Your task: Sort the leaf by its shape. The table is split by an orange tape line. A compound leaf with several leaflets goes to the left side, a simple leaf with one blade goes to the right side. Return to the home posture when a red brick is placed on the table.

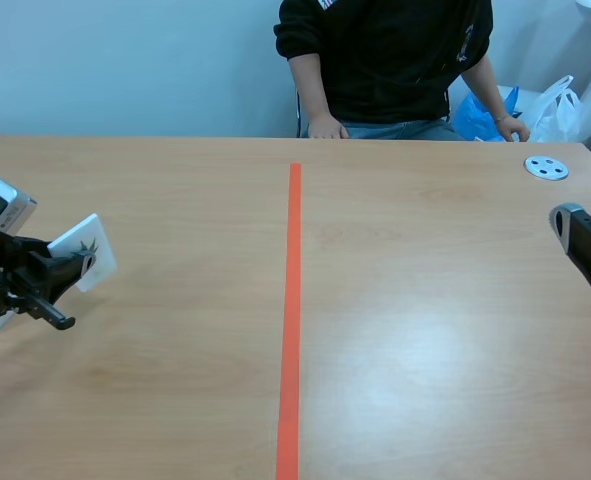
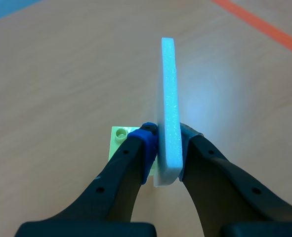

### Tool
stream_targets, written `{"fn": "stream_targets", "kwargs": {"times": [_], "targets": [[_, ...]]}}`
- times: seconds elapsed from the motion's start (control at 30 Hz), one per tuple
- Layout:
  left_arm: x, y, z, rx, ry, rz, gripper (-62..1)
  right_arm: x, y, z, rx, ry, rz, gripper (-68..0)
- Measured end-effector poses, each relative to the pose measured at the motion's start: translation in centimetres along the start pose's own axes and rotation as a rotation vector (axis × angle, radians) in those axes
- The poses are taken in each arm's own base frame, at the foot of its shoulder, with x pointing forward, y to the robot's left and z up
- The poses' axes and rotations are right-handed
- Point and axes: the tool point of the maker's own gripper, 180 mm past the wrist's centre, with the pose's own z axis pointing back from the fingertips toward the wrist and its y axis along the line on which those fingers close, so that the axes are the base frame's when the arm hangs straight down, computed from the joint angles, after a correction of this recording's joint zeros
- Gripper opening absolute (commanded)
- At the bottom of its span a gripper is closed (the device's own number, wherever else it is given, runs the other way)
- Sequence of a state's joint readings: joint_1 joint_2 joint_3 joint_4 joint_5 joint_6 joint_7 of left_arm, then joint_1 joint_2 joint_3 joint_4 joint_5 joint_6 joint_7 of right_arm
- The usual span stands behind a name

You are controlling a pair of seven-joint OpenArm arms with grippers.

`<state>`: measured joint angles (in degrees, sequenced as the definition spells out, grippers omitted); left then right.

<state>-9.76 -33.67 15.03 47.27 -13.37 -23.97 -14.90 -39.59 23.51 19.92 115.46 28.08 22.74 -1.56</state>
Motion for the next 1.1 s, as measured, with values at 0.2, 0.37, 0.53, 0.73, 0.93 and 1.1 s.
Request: {"fn": "stream_targets", "kwargs": {"times": [0.2,0.37,0.53,0.73,0.93,1.1], "targets": [[-2.0,2.5,1.4,0.107,0.050,-0.018,-56.2,0.0,0.0,0.0,0.000,-0.001,0.000,-17.6],[-3.9,3.4,2.2,0.147,0.099,-0.001,-56.2,0.0,0.0,0.0,0.000,-0.001,0.000,-17.6],[-5.5,4.1,2.9,0.180,0.140,0.008,-56.2,0.0,0.0,0.0,0.000,-0.001,0.000,-17.6],[-5.6,4.8,3.0,0.226,0.141,-0.007,-46.9,0.0,0.0,0.0,0.000,-0.001,0.000,-17.6],[-5.6,4.8,3.0,0.228,0.140,-0.006,-26.5,0.0,0.0,0.0,0.000,-0.001,0.000,-17.6],[-5.6,4.8,3.0,0.228,0.139,-0.006,-11.3,0.0,0.0,0.0,0.000,-0.001,0.000,-17.6]]}}
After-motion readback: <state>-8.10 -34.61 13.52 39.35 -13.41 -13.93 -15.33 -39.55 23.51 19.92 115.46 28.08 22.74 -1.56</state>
